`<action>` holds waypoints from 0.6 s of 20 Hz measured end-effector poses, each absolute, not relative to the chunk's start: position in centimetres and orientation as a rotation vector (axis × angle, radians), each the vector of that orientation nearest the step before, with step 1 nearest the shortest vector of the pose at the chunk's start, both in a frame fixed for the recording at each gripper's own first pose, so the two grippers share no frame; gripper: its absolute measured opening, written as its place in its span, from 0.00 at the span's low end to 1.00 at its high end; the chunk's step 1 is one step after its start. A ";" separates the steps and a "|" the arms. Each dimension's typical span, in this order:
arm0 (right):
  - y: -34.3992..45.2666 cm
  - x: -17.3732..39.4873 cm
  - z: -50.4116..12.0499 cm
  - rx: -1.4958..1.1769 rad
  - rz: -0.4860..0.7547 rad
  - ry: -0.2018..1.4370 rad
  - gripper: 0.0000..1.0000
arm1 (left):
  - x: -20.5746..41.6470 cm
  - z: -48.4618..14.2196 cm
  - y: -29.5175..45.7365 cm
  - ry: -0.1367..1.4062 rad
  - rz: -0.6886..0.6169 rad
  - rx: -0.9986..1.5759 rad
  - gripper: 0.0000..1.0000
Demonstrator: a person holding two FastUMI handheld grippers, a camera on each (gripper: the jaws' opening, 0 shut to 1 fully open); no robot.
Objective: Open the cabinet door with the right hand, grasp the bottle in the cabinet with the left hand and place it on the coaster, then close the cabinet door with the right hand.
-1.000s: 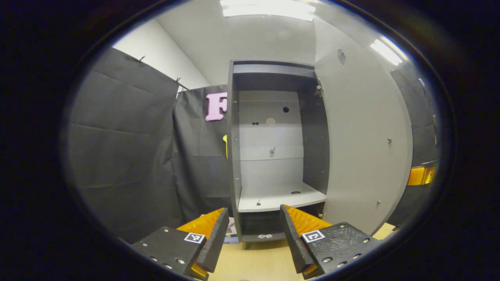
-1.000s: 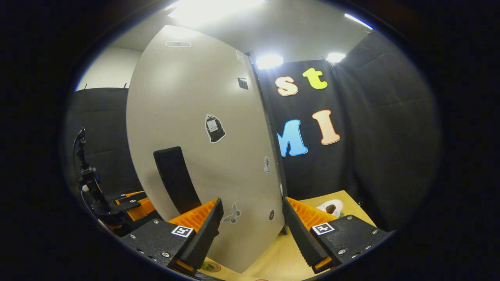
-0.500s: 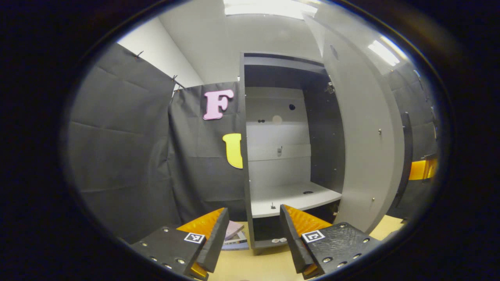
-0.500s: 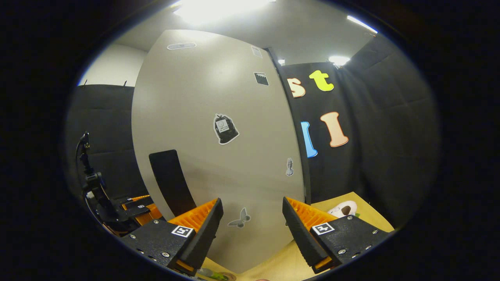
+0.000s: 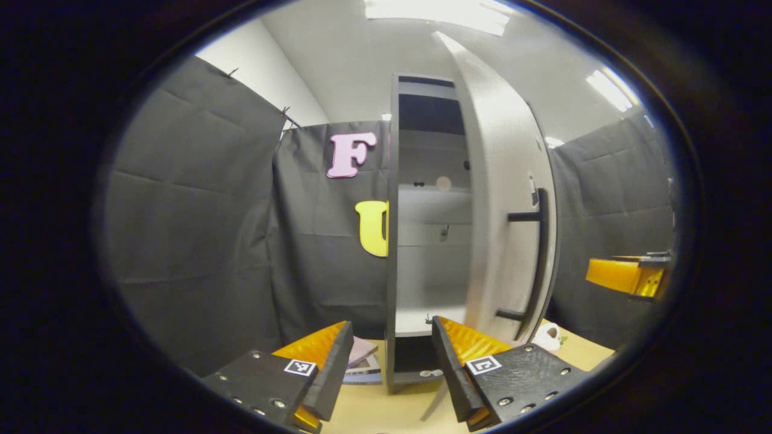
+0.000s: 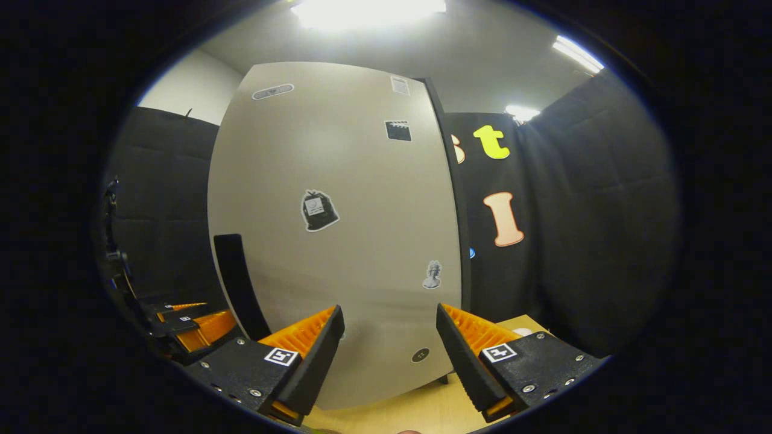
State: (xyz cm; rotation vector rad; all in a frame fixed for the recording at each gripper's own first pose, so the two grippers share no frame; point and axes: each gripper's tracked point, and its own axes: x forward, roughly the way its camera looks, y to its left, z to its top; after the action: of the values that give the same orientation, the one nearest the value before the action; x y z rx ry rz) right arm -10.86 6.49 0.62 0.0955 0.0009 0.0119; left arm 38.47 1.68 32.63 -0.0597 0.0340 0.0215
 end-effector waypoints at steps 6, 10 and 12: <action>5.3 -9.0 -0.2 0.035 -0.058 -0.024 0.95 | 38.0 34.0 -2.1 0.007 0.027 -0.035 0.80; 5.3 -9.3 -0.1 0.081 -0.033 -0.026 0.95 | 37.1 34.5 -1.9 0.006 0.073 -0.019 0.75; 5.5 -9.2 -0.2 0.090 -0.010 -0.019 0.95 | 36.6 35.3 -1.5 -0.004 0.107 -0.010 0.74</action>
State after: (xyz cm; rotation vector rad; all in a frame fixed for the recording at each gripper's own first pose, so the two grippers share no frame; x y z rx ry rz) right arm -9.23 5.49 -0.18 0.0901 -0.0188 -0.0101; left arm 36.55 -1.47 35.31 -0.0101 -0.0038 0.1067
